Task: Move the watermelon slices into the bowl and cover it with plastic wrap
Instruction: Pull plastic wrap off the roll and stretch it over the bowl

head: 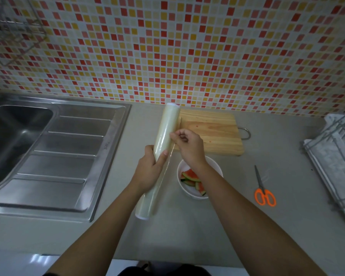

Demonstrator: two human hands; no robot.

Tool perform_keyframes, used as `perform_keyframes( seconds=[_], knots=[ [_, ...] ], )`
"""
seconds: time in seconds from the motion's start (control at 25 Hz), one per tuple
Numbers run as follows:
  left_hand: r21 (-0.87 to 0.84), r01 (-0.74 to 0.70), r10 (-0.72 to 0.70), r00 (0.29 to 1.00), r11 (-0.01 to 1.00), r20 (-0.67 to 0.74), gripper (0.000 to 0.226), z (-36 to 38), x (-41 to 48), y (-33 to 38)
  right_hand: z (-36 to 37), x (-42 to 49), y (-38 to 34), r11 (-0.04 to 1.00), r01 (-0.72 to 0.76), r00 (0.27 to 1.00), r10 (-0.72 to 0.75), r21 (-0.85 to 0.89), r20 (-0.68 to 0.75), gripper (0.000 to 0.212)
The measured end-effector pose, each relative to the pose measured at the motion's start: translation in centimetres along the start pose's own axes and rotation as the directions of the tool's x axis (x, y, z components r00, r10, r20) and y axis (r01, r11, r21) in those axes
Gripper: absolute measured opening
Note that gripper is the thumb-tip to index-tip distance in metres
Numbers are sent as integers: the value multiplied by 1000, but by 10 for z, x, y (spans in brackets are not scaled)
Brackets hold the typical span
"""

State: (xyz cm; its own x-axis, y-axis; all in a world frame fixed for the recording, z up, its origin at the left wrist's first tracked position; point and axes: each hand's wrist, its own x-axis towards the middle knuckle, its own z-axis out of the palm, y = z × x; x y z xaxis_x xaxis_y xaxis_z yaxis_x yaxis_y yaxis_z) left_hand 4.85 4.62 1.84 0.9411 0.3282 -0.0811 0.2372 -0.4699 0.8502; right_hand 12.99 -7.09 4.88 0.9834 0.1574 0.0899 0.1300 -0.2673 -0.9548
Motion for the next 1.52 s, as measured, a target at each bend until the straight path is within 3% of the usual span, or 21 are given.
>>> perform_keyframes(
  seconds=[0.12, 0.24, 0.32, 0.4, 0.48, 0.64, 0.76, 0.88, 1.04, 1.32, 1.52],
  knots=[
    [-15, 4, -4, 1000, 1000, 5, 38, 2, -3, 2, 6, -4, 2, 999, -42, 983, 37, -26, -177, 15],
    [-42, -22, 23, 1000, 999, 22, 30, 2, -5, 6, 13, -3, -2, 983, -177, 942, 185, 52, -279, 13],
    [-115, -74, 76, 997, 991, 11, 21, 1, -7, 9, 15, -2, -8, 976, -193, 940, 213, 98, -265, 9],
    [-153, -61, 65, 998, 986, 20, 28, 0, -6, 11, 16, -3, -13, 990, -131, 963, 141, 59, -231, 11],
    [-135, -27, 33, 999, 991, 39, 43, 0, -3, 11, 17, -4, -15, 995, -77, 977, 88, 65, -194, 17],
    [-114, -23, 27, 999, 993, 33, 35, 5, -3, 11, 18, -6, -14, 983, -95, 992, 107, 159, -65, 21],
    [-93, -47, 45, 999, 995, -20, 42, 6, -5, 9, 14, -4, -13, 998, 5, 1000, -4, 60, -12, 25],
    [-38, -85, 83, 995, 996, -47, 41, 5, -7, 8, 13, -2, -14, 996, 92, 989, -94, -20, -111, 29],
    [-65, -98, 94, 993, 993, -70, 32, 8, -13, 5, 14, 0, -11, 998, -27, 942, 45, 58, -331, 32],
    [-301, 8, -11, 1000, 953, -10, 43, 2, -8, 18, 7, 2, -8, 999, -23, 926, 4, -44, -377, 26],
    [-75, -117, 112, 991, 990, -68, 47, -6, 0, 19, 5, -2, -4, 999, -28, 931, 34, 21, -363, 26]
  ],
)
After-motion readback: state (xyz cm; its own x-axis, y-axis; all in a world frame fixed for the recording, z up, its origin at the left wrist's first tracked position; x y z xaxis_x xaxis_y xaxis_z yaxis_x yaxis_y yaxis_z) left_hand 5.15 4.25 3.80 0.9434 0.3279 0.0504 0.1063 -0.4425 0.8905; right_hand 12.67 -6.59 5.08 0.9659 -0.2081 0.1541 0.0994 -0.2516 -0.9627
